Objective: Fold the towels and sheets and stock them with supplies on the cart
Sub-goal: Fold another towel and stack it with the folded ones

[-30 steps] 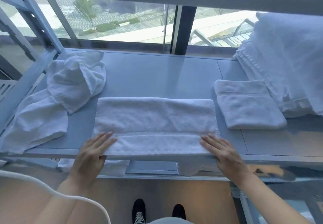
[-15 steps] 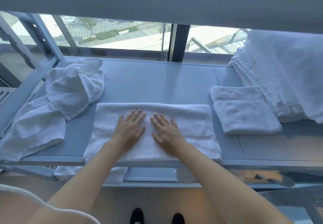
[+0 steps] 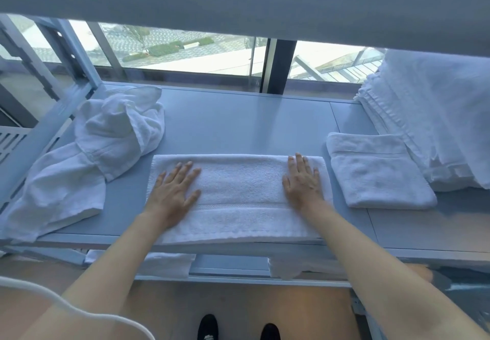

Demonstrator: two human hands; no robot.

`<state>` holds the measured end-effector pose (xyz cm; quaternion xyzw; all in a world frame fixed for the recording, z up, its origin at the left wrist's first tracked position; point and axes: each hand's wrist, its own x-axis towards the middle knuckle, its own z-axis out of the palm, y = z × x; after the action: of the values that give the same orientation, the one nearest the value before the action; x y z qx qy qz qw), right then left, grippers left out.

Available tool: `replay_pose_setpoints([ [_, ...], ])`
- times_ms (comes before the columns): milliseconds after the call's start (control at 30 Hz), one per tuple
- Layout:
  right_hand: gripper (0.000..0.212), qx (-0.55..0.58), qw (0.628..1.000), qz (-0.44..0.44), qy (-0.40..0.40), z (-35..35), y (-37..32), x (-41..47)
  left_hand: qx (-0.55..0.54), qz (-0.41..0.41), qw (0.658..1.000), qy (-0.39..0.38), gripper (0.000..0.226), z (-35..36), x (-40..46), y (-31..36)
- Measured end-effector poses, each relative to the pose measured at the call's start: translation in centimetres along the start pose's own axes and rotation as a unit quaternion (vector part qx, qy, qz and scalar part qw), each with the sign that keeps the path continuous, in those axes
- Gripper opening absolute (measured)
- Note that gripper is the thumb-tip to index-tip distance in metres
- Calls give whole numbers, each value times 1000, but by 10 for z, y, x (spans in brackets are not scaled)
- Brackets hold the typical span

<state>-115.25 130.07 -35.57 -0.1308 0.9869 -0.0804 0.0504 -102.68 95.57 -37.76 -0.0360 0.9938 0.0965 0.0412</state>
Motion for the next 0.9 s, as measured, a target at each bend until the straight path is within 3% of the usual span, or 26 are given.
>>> replay_pose_setpoints([
  [133, 75, 92, 996, -6, 9, 22, -79, -42, -8, -20, 1000, -3, 71, -1, -7, 10],
  [267, 82, 80, 996, 16, -24, 52, -118, -71, 20, -101, 994, 33, 63, -7, -35, 38],
  [367, 81, 51, 997, -53, -3, 58, -109, -74, 29, -125, 987, 97, 33, -17, -53, 50],
  [433, 79, 47, 990, -132, -12, 57, -97, -65, -2, -94, 986, 137, 20, -19, -53, 49],
  [533, 77, 24, 959, -279, -35, 47, -71, -41, -52, 27, 990, 126, 45, -20, -38, 53],
  [633, 78, 9, 921, -387, -49, 35, -49, -20, -40, 99, 993, 42, 57, -14, -15, 59],
  [733, 85, 2, 913, -405, -48, 29, -41, -7, -28, 100, 994, -37, 59, 4, -2, 56],
  [900, 90, -9, 927, -372, -46, 20, -38, -5, -55, 66, 996, -12, 58, 19, -6, 60],
])
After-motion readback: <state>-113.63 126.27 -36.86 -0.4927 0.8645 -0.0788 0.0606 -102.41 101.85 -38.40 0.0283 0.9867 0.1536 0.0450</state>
